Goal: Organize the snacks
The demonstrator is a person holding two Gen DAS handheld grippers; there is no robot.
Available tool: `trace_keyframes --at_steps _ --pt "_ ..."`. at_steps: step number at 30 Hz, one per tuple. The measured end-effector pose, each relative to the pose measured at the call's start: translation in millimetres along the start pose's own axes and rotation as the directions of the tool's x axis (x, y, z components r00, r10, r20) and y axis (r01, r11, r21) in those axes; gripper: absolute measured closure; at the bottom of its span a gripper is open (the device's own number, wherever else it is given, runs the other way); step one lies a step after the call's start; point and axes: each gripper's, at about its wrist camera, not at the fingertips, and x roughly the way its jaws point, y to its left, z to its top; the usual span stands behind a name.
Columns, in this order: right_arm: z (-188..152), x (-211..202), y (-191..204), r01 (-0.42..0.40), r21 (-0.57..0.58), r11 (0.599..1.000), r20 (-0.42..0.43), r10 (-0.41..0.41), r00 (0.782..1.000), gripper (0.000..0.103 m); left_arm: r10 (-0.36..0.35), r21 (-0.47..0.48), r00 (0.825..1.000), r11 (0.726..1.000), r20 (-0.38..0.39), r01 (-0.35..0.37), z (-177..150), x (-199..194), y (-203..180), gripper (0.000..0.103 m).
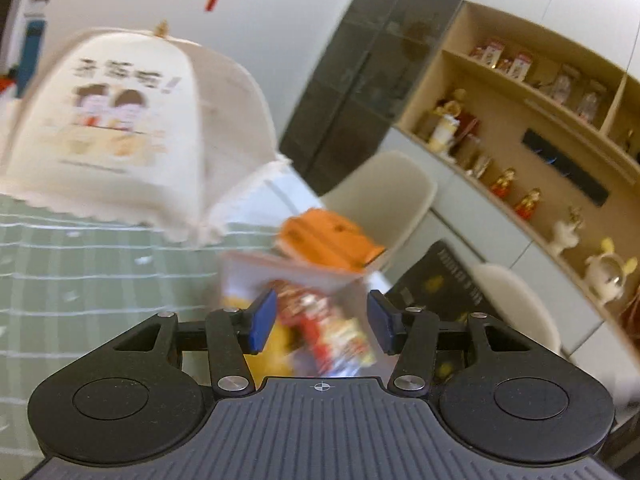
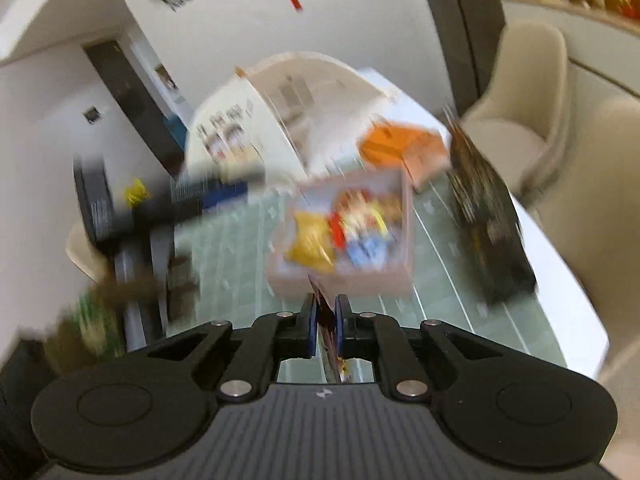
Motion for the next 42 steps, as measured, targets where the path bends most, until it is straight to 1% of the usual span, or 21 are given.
trace_keyframes --at_steps 4,7,8,9,11,12,14,15,16,17,18,19,22,24,27,29,32,34,35,38,42 --pt "62 9 27 -0.088 -0.039 0.995 0.104 0.091 0.990 0.098 0.020 -0.054 0.998 0.998 -0.054 -0.023 -24 -25 26 0.048" --pt "108 41 32 -0.092 0.013 0.996 0.136 0.090 0.987 0.097 0.041 -0.080 0.995 0.996 -0.091 -0.048 -45 -37 41 0.048" --pt "118 57 28 -0.046 0.016 0.999 0.138 0.043 0.990 0.096 0.055 -0.086 0.993 0.994 -0.105 -0.064 -53 -41 45 0.048" --pt "126 75 24 0.047 -0.001 0.999 0.145 -0.046 0.988 0.092 0.069 -0.090 0.991 0.993 -0.118 -0.080 -62 -44 48 0.048" --pt "127 106 13 0.222 -0.032 0.975 0.131 -0.216 0.968 0.089 0.097 -0.075 0.982 0.991 -0.159 -0.110 -82 -50 53 0.048" --pt "122 117 6 0.259 -0.031 0.965 0.102 -0.255 0.962 0.089 0.108 -0.061 0.979 0.991 -0.175 -0.121 -92 -57 56 0.048" --pt "92 124 -10 0.255 -0.014 0.967 0.063 -0.254 0.965 0.088 0.125 -0.028 0.971 0.991 -0.205 -0.134 -113 -62 56 0.048" --pt "72 125 -13 0.251 -0.025 0.968 0.047 -0.250 0.967 0.082 0.135 -0.003 0.966 0.990 -0.219 -0.139 -124 -61 54 0.048" --pt "54 125 -14 0.257 -0.047 0.965 0.031 -0.255 0.966 0.069 0.147 0.027 0.963 0.989 -0.224 -0.145 -133 -61 52 0.048" --pt "32 126 -12 0.265 -0.078 0.961 0.017 -0.265 0.964 0.061 0.172 0.072 0.960 0.985 -0.221 -0.160 -143 -60 48 0.048" --pt "10 127 -7 0.275 -0.110 0.955 0.007 -0.276 0.961 0.046 0.197 0.109 0.957 0.978 -0.212 -0.178 -150 -61 44 0.048" --pt "-10 128 -4 0.280 -0.133 0.951 0.002 -0.282 0.959 0.039 0.221 0.141 0.954 0.971 -0.200 -0.196 -157 -60 40 0.048" --pt "-68 135 9 0.264 -0.180 0.947 -0.032 -0.274 0.961 0.037 0.247 0.176 0.954 0.960 -0.170 -0.217 -170 -53 35 0.048" --pt "-98 148 15 0.251 -0.184 0.950 -0.090 -0.271 0.958 0.037 0.263 0.183 0.951 0.955 -0.162 -0.233 -173 -44 34 0.048" --pt "-121 161 16 0.245 -0.131 0.961 -0.125 -0.262 0.957 0.037 0.275 0.216 0.952 0.946 -0.135 -0.243 -179 -32 30 0.047" --pt "-127 167 16 0.267 -0.117 0.956 -0.119 -0.281 0.952 0.035 0.301 0.277 0.948 0.924 -0.104 -0.263 -182 -25 23 0.047" --pt "-134 173 19 0.332 -0.150 0.931 -0.074 -0.345 0.935 0.022 0.310 0.315 0.949 0.908 -0.057 -0.278 -188 -18 18 0.041" --pt "-137 180 21 0.407 -0.177 0.896 -0.050 -0.421 0.906 0.000 0.313 0.308 0.949 0.906 -0.030 -0.289 -190 -15 18 0.039" --pt "-139 182 19 0.436 -0.175 0.883 -0.039 -0.449 0.893 0.000 0.315 0.306 0.949 0.906 -0.024 -0.293 -190 -14 18 0.039" --pt "-142 180 7 0.406 -0.128 0.905 -0.007 -0.410 0.912 0.000 0.317 0.297 0.948 0.907 -0.017 -0.298 -188 -12 19 0.039" --pt "-149 179 2 0.391 -0.154 0.907 0.039 -0.390 0.920 0.000 0.324 0.309 0.946 0.900 -0.006 -0.306 -187 -7 19 0.039"
